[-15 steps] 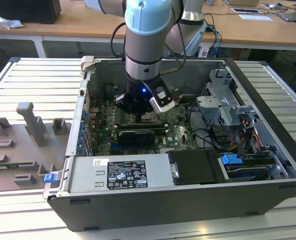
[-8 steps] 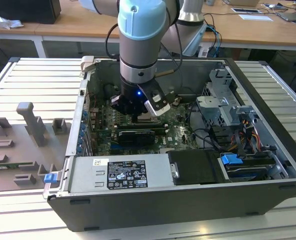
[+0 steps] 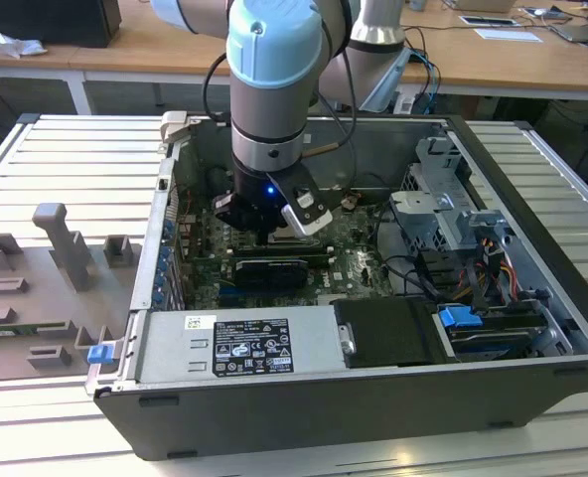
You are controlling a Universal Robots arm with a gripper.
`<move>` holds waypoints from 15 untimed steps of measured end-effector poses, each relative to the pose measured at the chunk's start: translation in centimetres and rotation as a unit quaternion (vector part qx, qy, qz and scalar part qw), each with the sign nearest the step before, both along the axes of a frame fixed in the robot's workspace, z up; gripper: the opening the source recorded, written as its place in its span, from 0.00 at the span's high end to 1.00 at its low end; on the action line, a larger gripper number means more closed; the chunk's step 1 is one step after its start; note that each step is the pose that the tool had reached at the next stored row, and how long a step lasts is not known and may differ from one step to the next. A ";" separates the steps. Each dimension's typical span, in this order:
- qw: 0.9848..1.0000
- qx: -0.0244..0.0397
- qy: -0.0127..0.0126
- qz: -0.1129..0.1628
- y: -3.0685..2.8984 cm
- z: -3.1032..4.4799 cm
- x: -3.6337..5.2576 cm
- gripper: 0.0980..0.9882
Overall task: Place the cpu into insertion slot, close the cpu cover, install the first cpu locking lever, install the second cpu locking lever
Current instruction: 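Install the second cpu locking lever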
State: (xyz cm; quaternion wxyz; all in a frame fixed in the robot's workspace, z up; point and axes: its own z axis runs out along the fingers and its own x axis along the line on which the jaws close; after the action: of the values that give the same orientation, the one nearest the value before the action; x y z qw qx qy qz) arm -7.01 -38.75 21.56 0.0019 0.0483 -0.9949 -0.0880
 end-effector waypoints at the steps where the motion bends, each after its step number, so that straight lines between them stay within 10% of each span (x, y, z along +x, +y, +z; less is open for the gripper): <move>1: 1.000 0.001 0.000 0.000 -0.05 -0.03 -0.03 0.99; 15: 0.999 0.033 0.000 0.004 -0.50 -0.95 -0.27 0.99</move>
State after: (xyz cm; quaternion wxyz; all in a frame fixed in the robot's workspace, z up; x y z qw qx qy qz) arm -7.28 -39.26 20.61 0.0003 0.0521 -0.9913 -0.1212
